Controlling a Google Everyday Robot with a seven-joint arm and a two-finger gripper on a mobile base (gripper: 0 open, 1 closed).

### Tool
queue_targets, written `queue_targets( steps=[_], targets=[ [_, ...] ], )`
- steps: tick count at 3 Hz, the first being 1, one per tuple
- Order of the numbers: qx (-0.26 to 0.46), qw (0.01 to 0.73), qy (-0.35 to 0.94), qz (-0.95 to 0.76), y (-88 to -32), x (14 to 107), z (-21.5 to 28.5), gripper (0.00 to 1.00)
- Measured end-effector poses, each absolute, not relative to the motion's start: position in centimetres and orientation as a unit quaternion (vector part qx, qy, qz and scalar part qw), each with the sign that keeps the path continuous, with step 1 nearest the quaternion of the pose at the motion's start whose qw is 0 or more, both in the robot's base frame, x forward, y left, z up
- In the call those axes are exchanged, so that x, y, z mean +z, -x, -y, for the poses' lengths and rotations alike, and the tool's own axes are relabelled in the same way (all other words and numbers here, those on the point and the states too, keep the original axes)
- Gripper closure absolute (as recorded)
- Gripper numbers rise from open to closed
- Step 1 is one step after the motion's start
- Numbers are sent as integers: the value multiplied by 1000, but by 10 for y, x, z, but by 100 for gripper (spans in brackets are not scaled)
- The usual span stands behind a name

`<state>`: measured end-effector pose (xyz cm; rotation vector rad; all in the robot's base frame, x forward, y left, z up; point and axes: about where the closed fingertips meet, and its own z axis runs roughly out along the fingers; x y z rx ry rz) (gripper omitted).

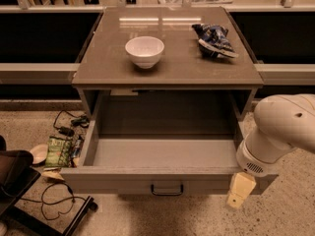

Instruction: Open top drawer

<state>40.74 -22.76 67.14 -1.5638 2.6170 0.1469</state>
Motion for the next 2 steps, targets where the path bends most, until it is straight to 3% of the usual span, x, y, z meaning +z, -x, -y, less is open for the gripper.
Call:
queue_targets(
  steps=[2],
  targets=[
    [33,6,606,-795,-380,679,191,0]
  ],
)
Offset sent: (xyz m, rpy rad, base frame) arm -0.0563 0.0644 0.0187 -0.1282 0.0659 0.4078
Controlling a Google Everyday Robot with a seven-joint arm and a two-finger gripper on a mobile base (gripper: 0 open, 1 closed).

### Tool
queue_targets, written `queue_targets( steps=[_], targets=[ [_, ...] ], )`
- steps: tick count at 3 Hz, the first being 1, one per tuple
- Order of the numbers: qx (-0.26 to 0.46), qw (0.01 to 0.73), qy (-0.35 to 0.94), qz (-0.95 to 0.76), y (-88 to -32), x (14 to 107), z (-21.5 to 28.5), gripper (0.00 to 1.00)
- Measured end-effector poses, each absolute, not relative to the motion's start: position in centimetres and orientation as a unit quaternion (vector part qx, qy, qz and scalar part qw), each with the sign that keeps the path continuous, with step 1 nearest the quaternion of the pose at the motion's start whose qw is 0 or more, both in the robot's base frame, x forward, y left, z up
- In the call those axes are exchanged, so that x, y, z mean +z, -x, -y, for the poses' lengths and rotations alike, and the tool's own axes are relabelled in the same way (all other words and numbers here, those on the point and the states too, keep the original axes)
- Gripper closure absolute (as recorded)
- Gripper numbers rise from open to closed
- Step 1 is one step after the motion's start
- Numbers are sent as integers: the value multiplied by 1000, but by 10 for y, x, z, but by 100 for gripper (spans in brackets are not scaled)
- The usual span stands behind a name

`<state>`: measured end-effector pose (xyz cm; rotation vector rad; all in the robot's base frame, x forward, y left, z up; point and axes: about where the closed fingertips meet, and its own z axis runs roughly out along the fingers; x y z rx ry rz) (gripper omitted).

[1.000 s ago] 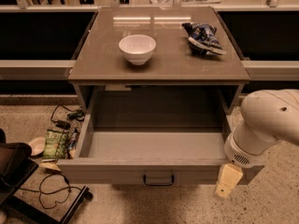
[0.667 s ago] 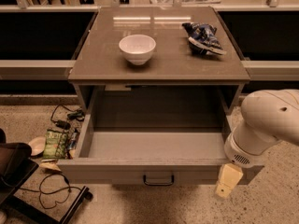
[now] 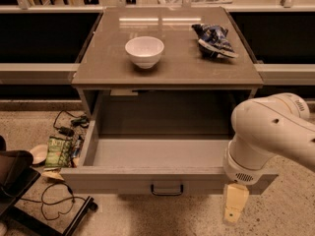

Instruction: Open top drawer

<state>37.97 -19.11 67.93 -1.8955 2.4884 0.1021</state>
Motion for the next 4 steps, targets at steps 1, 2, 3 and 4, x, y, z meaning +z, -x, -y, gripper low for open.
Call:
queue_targets(
  steps=[1,2,3,4],
  targets=[
    [37,6,603,-797,-378,676,192,2],
    [59,6,592,-804,-371,659,196,24],
    [79,3,561,-824,-340,657,198,47],
    [79,3,561,-824,-341,662,198,70]
  ],
)
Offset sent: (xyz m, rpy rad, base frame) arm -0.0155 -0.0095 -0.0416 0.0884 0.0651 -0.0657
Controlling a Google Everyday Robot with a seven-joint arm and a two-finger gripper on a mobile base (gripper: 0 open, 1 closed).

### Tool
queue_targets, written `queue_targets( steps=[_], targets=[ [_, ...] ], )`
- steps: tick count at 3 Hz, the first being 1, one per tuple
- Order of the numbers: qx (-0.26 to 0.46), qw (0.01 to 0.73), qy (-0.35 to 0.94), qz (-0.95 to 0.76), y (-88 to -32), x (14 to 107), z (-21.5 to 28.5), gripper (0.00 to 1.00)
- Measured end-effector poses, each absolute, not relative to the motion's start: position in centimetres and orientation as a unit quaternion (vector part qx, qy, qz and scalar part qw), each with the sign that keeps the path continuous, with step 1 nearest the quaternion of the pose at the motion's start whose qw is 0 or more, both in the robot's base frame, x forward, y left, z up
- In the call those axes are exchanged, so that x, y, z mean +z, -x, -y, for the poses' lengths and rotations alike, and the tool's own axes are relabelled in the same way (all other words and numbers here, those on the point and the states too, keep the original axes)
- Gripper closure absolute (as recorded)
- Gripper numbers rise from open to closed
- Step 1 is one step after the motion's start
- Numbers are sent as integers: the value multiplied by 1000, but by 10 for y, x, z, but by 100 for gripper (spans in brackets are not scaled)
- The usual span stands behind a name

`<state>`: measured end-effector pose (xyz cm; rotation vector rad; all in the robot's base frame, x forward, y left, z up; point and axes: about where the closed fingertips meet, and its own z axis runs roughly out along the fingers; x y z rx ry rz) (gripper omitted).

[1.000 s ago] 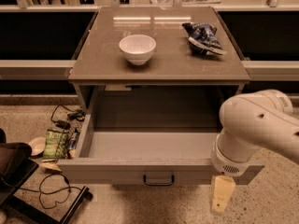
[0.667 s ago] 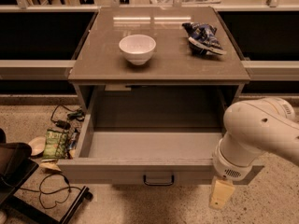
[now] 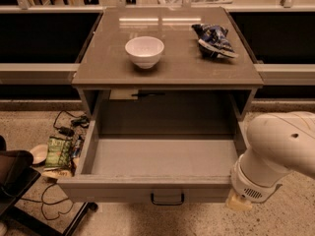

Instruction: Open top drawer

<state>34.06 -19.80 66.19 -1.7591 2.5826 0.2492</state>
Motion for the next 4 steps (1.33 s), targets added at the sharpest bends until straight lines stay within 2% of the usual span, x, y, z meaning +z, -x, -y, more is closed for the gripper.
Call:
queue_targets(
  steps=[1,2,4],
  targets=[
    [80,3,561,-824,-341,666,198,94],
    [80,3,561,-824,-341,667,198,100],
    [70,-3,549,-833,-326,677,197,100]
  ],
)
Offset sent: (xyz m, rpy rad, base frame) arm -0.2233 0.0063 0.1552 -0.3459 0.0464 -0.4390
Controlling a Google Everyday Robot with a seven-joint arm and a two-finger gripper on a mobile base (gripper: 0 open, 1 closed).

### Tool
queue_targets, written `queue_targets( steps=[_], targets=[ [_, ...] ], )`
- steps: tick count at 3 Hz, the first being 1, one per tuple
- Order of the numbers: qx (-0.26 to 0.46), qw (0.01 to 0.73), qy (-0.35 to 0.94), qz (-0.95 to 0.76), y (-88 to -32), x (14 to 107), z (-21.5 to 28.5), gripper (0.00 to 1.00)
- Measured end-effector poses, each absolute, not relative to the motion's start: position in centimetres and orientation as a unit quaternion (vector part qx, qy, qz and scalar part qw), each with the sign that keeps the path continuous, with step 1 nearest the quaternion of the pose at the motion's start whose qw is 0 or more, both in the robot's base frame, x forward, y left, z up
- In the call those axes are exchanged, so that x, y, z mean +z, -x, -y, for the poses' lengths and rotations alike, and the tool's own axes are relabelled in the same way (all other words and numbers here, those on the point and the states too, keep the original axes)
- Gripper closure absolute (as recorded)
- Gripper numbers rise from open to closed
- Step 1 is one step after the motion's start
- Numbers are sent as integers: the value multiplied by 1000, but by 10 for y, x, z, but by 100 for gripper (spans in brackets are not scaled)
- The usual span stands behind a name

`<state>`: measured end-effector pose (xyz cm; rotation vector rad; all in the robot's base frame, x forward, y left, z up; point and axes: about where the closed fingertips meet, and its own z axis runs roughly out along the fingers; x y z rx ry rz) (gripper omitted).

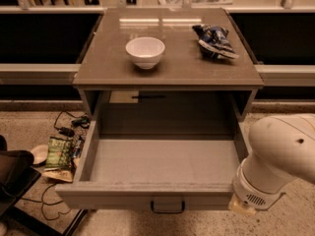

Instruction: Open top drawer

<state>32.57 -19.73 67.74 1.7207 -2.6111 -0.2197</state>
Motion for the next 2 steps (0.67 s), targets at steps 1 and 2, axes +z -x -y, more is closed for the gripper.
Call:
queue_targets(
  steps=[1,2],
  targets=[
    [-70,3,-549,833,-327,677,197,100],
    [-61,10,-536,842,-309,689,196,82]
  ],
)
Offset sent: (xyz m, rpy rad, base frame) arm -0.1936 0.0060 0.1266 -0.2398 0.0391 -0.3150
